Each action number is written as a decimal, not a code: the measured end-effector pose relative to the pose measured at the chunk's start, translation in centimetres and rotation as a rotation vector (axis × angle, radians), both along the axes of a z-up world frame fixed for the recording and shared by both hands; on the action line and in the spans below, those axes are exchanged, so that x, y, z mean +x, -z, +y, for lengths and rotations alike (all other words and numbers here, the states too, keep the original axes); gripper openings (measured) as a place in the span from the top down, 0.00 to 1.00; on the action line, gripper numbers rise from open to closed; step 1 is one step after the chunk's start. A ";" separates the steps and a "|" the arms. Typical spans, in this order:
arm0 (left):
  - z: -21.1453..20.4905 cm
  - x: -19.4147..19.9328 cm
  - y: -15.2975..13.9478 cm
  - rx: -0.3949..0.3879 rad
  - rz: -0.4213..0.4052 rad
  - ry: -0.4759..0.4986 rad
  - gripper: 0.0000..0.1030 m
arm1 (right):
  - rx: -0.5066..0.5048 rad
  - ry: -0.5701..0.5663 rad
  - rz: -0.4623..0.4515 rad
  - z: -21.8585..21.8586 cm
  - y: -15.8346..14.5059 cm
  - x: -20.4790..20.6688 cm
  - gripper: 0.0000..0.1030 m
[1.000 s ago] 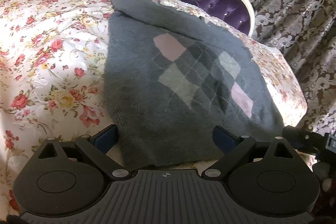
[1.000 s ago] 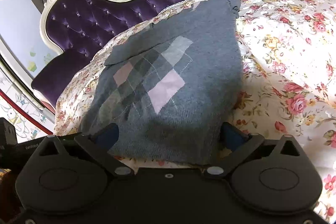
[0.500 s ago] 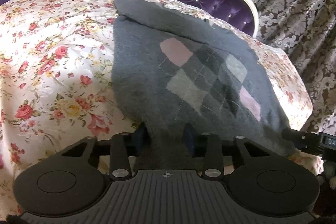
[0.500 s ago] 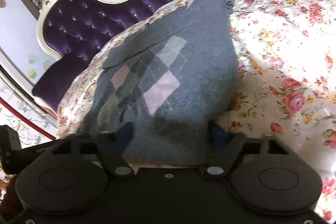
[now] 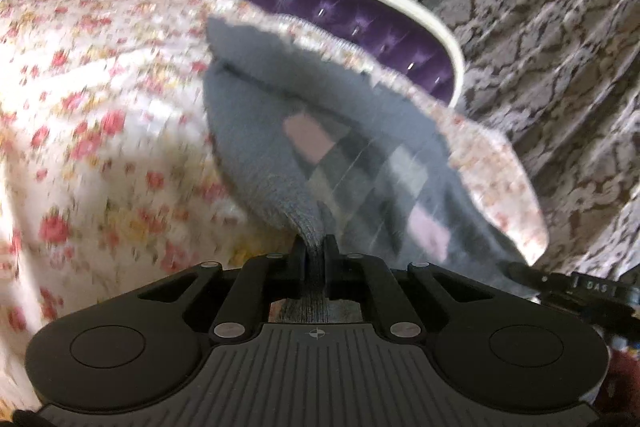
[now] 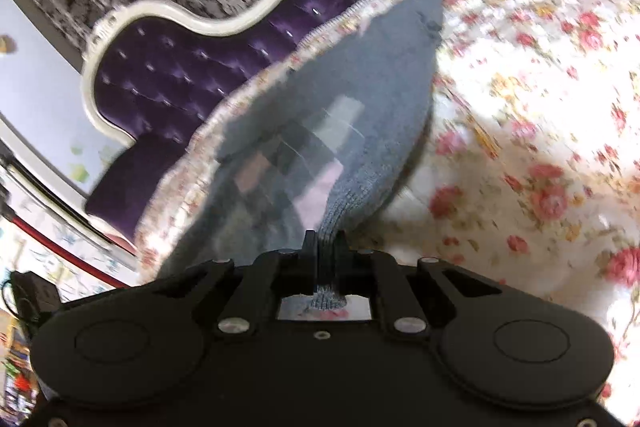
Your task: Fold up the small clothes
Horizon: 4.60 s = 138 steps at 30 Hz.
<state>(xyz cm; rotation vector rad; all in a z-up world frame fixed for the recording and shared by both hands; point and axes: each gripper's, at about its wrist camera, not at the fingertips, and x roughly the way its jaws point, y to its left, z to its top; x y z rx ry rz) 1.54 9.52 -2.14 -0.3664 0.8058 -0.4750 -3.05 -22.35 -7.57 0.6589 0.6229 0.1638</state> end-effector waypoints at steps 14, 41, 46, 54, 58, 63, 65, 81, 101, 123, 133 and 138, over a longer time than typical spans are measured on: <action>0.4 3.5 -5.2 -0.114 -0.073 0.018 0.93 | 0.068 -0.029 -0.161 -1.7 -5.7 2.9 0.88; 0.4 17.2 -9.7 -0.195 -0.113 0.001 0.93 | 0.190 0.032 -0.281 -6.6 -9.1 13.7 0.88; -0.8 23.6 -8.0 -0.176 -0.110 -0.032 0.93 | 0.194 0.076 -0.274 -8.2 -8.0 19.6 0.88; -3.0 32.6 -1.3 -0.107 0.002 -0.087 0.93 | 0.180 0.133 -0.172 -10.1 -5.4 29.4 0.88; -3.8 35.1 1.6 -0.053 0.038 -0.110 0.92 | 0.166 0.151 -0.094 -10.5 -2.2 32.8 0.88; -3.4 37.5 3.2 -0.110 0.057 -0.112 0.44 | 0.103 0.167 -0.057 -10.4 -0.3 35.1 0.80; -2.8 37.5 2.8 -0.142 0.022 -0.155 0.35 | 0.083 0.190 -0.065 -10.6 -0.2 35.4 0.62; -6.1 33.2 3.2 0.215 -0.104 0.002 0.31 | -0.431 -0.067 -0.059 -2.9 -1.6 32.1 0.29; -4.7 26.5 2.5 0.340 -0.205 -0.044 0.31 | -0.557 0.036 -0.120 -2.0 -2.4 28.7 0.28; -4.2 22.9 7.5 0.359 -0.197 -0.078 0.18 | -0.737 -0.011 0.030 6.4 1.8 37.5 0.14; -4.3 22.4 7.7 0.358 -0.202 -0.079 0.18 | -0.642 0.027 -0.034 5.0 0.6 36.0 0.12; -4.3 22.4 7.7 0.360 -0.203 -0.079 0.17 | -0.568 0.065 -0.139 4.0 -1.2 30.2 0.11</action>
